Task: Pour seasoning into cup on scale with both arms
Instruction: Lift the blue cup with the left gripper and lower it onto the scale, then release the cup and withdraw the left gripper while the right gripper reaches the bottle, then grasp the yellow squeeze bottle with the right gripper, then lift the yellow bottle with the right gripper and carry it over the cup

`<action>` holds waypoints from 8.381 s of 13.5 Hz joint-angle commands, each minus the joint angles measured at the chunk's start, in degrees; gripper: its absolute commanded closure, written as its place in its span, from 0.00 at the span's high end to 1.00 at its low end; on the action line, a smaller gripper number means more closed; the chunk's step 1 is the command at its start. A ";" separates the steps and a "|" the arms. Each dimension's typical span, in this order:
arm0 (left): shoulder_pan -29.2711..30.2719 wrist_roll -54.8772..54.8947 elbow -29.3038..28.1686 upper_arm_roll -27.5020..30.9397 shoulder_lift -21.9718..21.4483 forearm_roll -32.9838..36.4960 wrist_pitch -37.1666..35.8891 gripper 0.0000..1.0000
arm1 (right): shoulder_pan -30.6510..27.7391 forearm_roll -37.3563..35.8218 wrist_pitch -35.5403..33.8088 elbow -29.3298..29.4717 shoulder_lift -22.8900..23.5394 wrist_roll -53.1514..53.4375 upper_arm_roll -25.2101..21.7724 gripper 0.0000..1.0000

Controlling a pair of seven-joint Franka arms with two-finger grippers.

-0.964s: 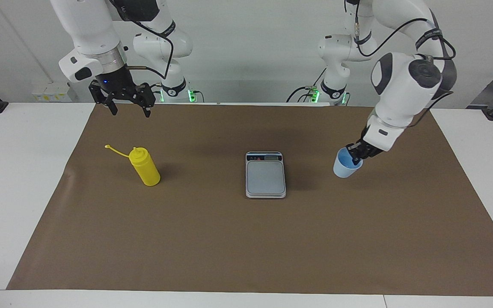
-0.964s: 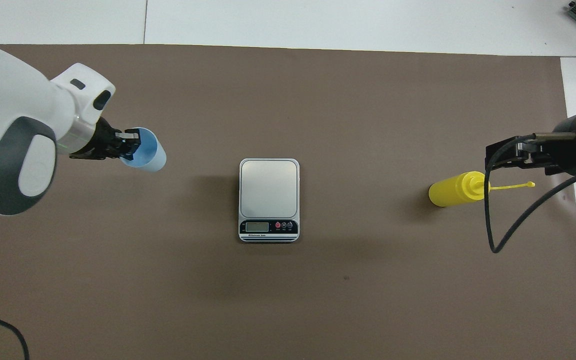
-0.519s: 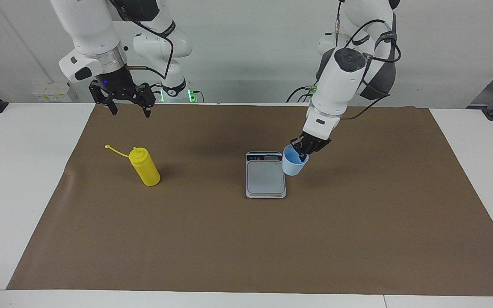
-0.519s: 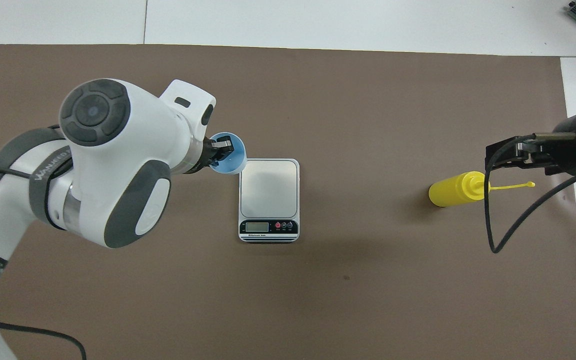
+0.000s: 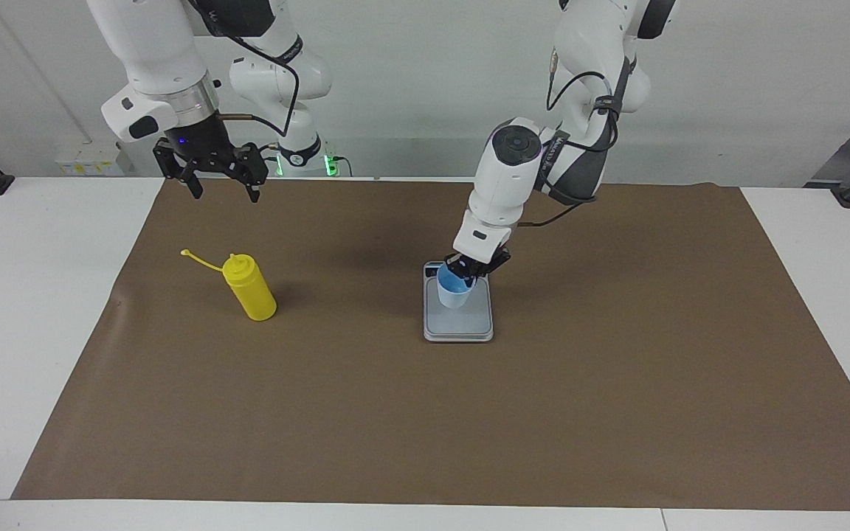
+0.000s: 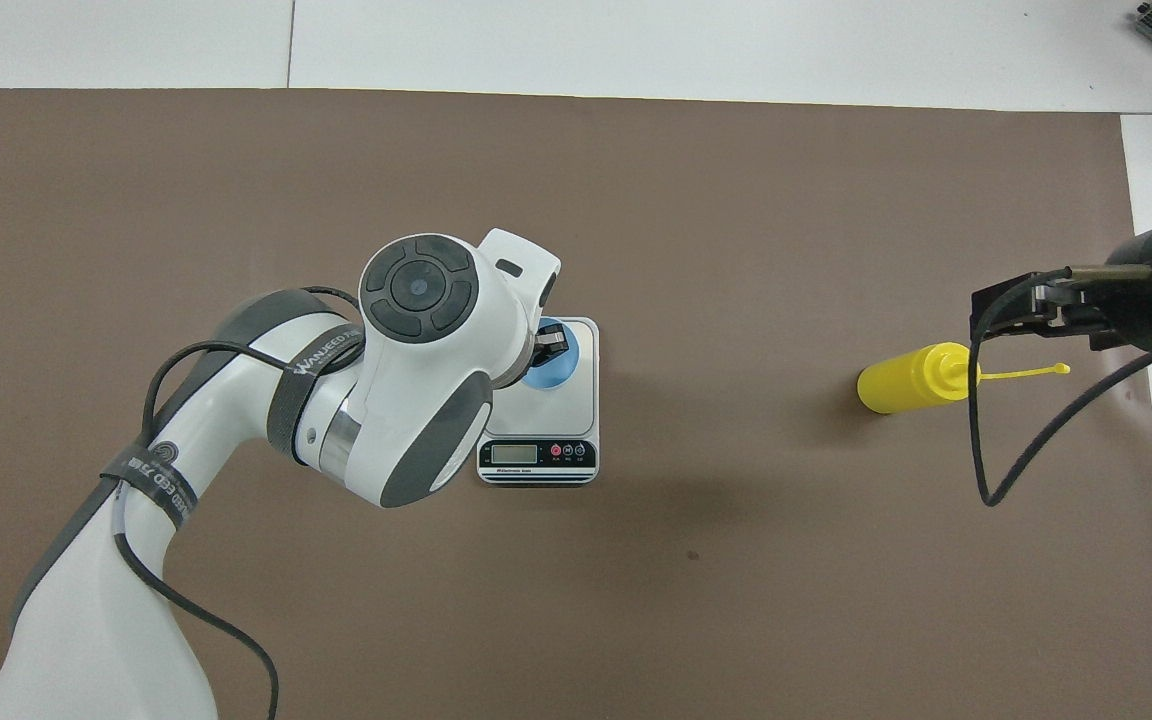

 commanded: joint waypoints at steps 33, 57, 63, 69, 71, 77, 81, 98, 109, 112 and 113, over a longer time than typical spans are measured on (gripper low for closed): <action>24.68 41.31 -5.04 1.42 -16.99 4.30 -14.03 1.00 | -28.32 40.10 35.50 -45.79 -6.26 -89.20 -2.07 1.00; 34.19 54.44 8.06 -2.18 -18.40 3.69 -32.49 1.00 | -16.91 82.77 42.62 -51.25 2.11 -129.35 -1.90 1.00; 34.63 48.90 7.00 -2.18 -18.57 2.55 -29.50 1.00 | -16.91 82.77 42.80 -50.46 2.46 -130.76 -1.90 0.25; 34.98 51.70 8.14 -1.74 -18.14 1.22 -30.20 1.00 | -15.43 79.19 42.53 -43.70 2.73 -119.89 -1.28 0.07; 34.63 52.50 8.14 -1.74 -18.14 2.10 -30.38 1.00 | -13.75 75.15 42.62 -41.16 2.11 -113.48 -1.20 0.04; 34.28 53.03 8.06 -2.18 -18.31 4.57 -30.82 1.00 | -6.03 53.81 42.71 -29.65 2.20 -88.71 -1.19 0.02; 34.63 52.50 7.35 -2.18 -18.57 4.13 -30.64 1.00 | -0.32 37.20 41.92 -25.86 2.11 -70.24 -1.02 0.00; 34.80 52.15 7.35 -2.00 -18.57 1.58 -29.76 1.00 | 20.97 -7.55 47.02 -21.46 6.68 -35.84 -0.84 0.00; 35.24 51.89 7.35 -1.57 -18.57 1.58 -29.85 1.00 | 27.91 -39.18 46.84 -19.43 12.13 -36.54 -0.67 0.00; 35.24 51.97 7.35 -1.56 -18.57 1.58 -29.85 1.00 | 28.44 -45.08 46.67 -20.40 12.66 -37.76 -0.67 0.00; 35.16 51.97 7.35 -1.57 -18.57 1.58 -29.85 1.00 | 28.88 -47.98 46.58 -20.66 12.66 -40.47 -0.67 0.00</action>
